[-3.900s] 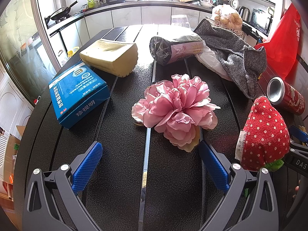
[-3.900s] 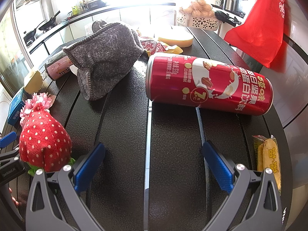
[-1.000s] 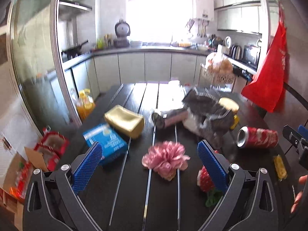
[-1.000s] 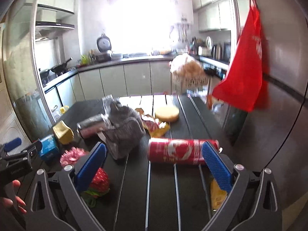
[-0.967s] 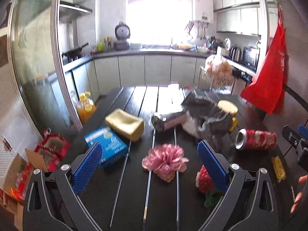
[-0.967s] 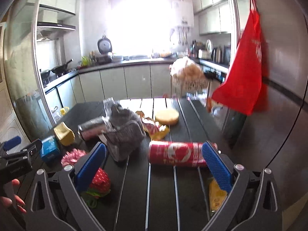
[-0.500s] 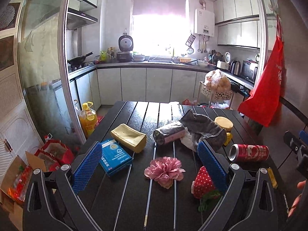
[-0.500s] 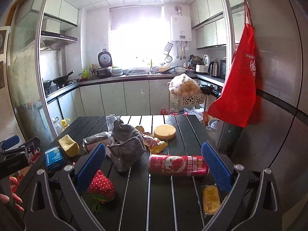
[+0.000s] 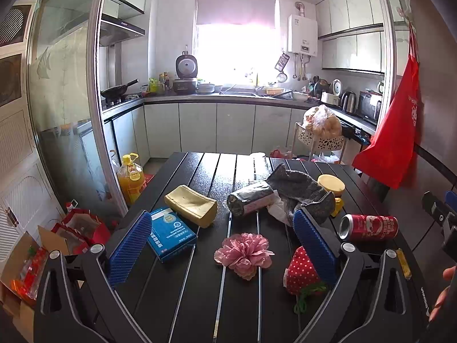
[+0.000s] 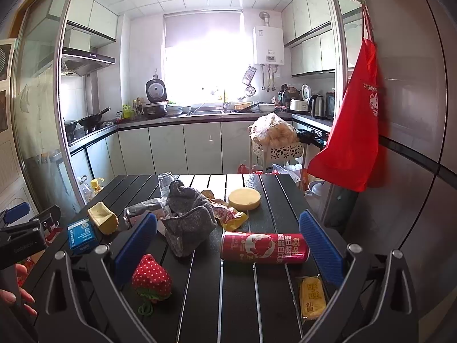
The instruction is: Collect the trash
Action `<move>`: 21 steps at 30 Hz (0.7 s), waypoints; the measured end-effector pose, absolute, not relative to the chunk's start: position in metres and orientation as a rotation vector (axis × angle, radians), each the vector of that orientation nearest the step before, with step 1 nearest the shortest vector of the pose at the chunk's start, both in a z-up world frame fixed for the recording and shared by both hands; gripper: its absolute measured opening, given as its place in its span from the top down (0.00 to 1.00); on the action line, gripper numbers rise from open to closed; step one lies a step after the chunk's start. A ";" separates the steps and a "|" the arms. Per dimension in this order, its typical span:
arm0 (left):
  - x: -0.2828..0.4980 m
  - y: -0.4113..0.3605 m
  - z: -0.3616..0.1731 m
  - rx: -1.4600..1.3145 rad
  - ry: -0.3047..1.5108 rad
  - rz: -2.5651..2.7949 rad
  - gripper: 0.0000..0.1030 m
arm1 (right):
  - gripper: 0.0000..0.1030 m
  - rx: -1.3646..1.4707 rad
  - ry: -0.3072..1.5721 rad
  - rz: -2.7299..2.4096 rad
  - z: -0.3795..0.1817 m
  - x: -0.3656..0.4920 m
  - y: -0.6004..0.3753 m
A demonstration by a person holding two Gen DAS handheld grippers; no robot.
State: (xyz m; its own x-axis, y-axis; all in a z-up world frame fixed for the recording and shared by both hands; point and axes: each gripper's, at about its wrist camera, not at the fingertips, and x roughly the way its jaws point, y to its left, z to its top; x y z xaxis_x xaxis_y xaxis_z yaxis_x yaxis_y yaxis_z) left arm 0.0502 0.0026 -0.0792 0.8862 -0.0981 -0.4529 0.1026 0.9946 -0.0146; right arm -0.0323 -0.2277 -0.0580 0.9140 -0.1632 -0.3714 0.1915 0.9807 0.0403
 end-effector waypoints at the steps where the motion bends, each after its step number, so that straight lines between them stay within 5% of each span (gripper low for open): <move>1: 0.050 0.003 -0.079 0.009 0.468 -0.104 0.07 | 0.03 0.076 0.376 -0.184 -0.058 -0.032 -0.228; 21: 0.045 0.004 -0.075 0.010 0.455 -0.109 0.07 | 0.03 0.068 0.378 -0.209 -0.060 -0.030 -0.231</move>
